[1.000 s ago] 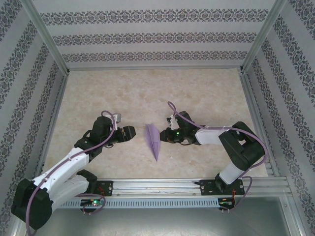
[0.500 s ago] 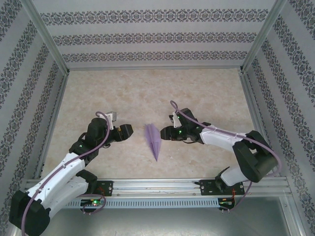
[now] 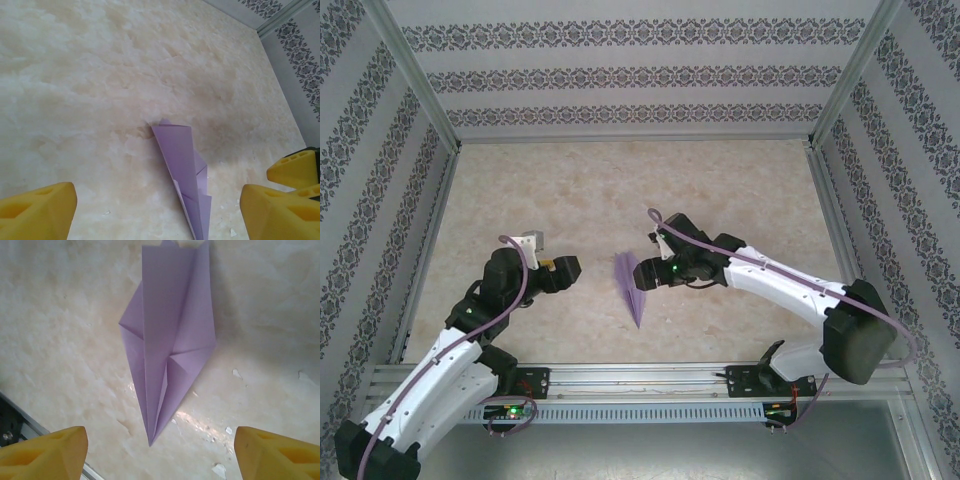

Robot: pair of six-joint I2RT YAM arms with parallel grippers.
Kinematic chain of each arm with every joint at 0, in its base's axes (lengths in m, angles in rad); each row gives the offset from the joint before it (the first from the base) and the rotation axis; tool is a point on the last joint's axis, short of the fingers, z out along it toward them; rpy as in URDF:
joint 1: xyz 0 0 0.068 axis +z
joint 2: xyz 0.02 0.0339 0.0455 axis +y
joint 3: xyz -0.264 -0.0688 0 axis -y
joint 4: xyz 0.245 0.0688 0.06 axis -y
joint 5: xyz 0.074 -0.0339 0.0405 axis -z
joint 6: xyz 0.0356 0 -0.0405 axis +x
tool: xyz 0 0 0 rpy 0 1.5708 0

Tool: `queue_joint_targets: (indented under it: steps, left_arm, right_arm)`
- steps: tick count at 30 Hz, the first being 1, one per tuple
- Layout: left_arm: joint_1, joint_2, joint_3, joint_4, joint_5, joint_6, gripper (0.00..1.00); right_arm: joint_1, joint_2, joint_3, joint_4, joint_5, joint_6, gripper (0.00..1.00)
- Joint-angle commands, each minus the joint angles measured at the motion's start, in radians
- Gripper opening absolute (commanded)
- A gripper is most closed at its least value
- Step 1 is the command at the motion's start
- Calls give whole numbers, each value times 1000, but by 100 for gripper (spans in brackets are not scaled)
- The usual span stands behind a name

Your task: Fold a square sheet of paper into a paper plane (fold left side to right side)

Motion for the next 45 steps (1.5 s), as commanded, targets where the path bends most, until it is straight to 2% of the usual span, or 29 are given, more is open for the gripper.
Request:
queue_joint_targets:
  steps: [1, 7, 18, 29, 45]
  left_arm:
    - [13, -17, -20, -61, -21, 35, 85]
    - [13, -19, -21, -78, -23, 46, 86]
    - [14, -24, -25, -100, -27, 58, 86]
    - [14, -26, -33, -101, -34, 63, 86]
    - [13, -25, -32, -108, -34, 64, 87]
  right_arm:
    - [39, 64, 59, -82, 48, 16, 77]
    - [86, 202, 150, -94, 73, 14, 77]
    - [101, 379, 247, -110, 95, 22, 71]
    - [110, 429, 258, -109, 86, 30, 62]
    - [119, 456, 272, -124, 91, 38, 40]
